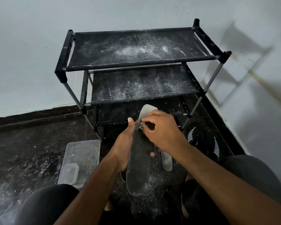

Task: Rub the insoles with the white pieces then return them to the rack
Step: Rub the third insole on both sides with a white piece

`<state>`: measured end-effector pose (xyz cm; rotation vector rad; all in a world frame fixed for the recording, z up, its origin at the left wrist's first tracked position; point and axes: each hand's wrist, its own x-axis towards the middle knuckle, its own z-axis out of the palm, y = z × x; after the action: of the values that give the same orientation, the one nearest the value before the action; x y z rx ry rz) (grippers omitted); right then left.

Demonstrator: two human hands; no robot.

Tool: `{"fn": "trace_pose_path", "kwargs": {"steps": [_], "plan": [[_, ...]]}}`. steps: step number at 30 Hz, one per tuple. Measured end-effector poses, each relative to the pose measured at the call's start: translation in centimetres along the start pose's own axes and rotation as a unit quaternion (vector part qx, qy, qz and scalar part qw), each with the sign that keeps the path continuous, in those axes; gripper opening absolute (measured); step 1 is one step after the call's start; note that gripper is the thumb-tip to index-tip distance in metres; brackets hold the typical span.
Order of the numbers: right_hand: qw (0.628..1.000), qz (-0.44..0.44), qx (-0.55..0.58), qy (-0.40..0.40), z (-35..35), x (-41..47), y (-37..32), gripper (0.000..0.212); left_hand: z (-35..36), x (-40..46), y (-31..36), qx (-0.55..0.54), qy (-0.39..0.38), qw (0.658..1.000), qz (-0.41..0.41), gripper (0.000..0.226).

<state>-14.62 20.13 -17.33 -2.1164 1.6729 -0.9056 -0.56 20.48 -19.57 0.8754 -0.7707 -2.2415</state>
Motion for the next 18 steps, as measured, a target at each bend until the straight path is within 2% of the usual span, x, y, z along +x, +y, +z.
{"fn": "trace_pose_path", "kwargs": {"steps": [4, 9, 12, 14, 18], "plan": [[0.997, 0.069, 0.035, 0.008, -0.2, 0.4, 0.6, 0.025, -0.1, -0.2, 0.0, 0.008, -0.018, 1.0, 0.005, 0.08], [0.997, 0.066, -0.028, 0.033, -0.7, 0.3, 1.5, 0.021, -0.7, 0.2, 0.0, -0.004, -0.017, 1.0, -0.008, 0.087], [0.993, 0.004, -0.111, -0.026, -0.6, -0.2, 0.7, 0.034, -1.1, 0.3, -0.1, -0.021, -0.009, 1.0, -0.012, 0.088], [0.983, -0.048, -0.17, -0.049, -0.3, -0.4, 0.4, 0.034, -1.4, 0.4, -0.2, -0.029, 0.001, 1.0, -0.012, 0.086], [0.986, -0.071, -0.138, -0.054, 0.6, -0.7, -0.2, 0.027, -1.6, 0.6, -0.2, -0.003, 0.027, 1.0, -0.002, 0.084]]}}
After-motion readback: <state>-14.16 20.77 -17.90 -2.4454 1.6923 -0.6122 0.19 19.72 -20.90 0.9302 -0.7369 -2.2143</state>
